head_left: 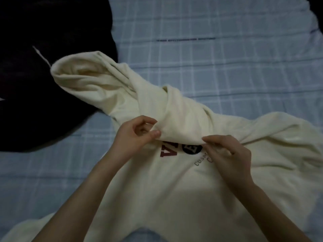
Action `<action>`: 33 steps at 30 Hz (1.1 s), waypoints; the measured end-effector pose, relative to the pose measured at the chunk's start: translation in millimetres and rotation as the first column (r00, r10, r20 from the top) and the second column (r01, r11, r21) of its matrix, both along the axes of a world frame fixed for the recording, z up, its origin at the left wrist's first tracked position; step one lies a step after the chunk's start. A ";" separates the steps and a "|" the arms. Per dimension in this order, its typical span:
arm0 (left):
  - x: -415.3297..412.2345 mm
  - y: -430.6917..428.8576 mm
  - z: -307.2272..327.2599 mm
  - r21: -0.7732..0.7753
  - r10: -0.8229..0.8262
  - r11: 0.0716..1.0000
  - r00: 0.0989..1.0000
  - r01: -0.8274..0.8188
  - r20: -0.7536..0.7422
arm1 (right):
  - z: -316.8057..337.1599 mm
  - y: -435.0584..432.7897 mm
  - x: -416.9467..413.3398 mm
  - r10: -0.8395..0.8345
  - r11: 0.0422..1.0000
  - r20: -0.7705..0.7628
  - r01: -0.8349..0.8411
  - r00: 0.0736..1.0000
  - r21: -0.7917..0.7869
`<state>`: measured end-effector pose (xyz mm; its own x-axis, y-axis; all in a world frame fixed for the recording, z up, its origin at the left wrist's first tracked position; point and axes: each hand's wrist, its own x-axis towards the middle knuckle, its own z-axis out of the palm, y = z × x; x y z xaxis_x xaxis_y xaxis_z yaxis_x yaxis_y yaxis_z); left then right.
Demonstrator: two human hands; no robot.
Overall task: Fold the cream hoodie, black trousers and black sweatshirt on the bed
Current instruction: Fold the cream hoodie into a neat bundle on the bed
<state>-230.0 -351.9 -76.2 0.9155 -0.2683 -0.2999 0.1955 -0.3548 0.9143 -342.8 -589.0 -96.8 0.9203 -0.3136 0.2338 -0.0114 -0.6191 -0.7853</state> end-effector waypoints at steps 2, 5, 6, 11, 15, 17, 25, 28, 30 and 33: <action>-15.4 12.0 -7.0 0.038 0.000 0.999 1.000 0.000 -0.005 | -12.6 10.2 -18.7 0.058 0.990 0.059 -0.050 0.997 -0.132; -31.2 32.1 -15.4 0.187 -0.106 0.977 0.994 0.100 0.023 | -23.9 23.0 -36.3 0.199 0.917 -0.010 -0.190 0.980 -0.352; -34.9 38.9 -15.4 0.253 -0.187 0.952 0.982 0.175 0.024 | -25.2 24.1 -39.3 0.252 0.887 -0.071 -0.260 0.965 -0.381; -25.3 44.1 4.3 0.341 -0.247 0.911 0.969 0.232 0.000 | 4.6 10.9 -5.8 0.154 0.961 -0.069 -0.165 0.986 -0.224; 7.5 -3.9 18.8 0.136 0.079 0.987 0.993 -0.090 0.082 | 14.4 -3.9 75.3 0.082 0.991 -0.231 -0.104 0.969 -0.084; 14.1 -27.1 19.0 0.163 0.014 0.986 0.989 -0.038 0.146 | 10.3 -6.9 102.4 0.126 0.991 -0.449 -0.093 0.885 0.095; 24.2 -36.0 13.1 0.019 -0.053 0.999 0.976 0.050 0.209 | 19.5 -14.9 101.2 0.113 0.947 -0.335 0.001 0.935 0.321; 32.3 -32.8 22.1 -0.080 -0.062 0.994 0.986 0.075 0.157 | 34.4 -14.1 92.4 0.036 0.925 -0.260 0.066 0.965 0.375; 40.4 -32.8 32.2 -0.163 -0.075 0.982 0.986 0.099 0.152 | 49.2 -16.6 89.7 -0.022 0.903 -0.202 0.106 0.979 0.417; 54.4 -40.3 55.1 -0.246 -0.097 0.958 0.973 0.148 0.208 | 79.4 -27.0 95.2 -0.100 0.885 -0.095 0.132 0.990 0.446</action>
<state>-175.6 -392.2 -21.1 0.9037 -0.4273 -0.0279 -0.0221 -0.1117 0.9935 -247.6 -616.0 -17.4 0.8792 -0.4761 -0.0191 -0.1240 -0.1900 -0.9739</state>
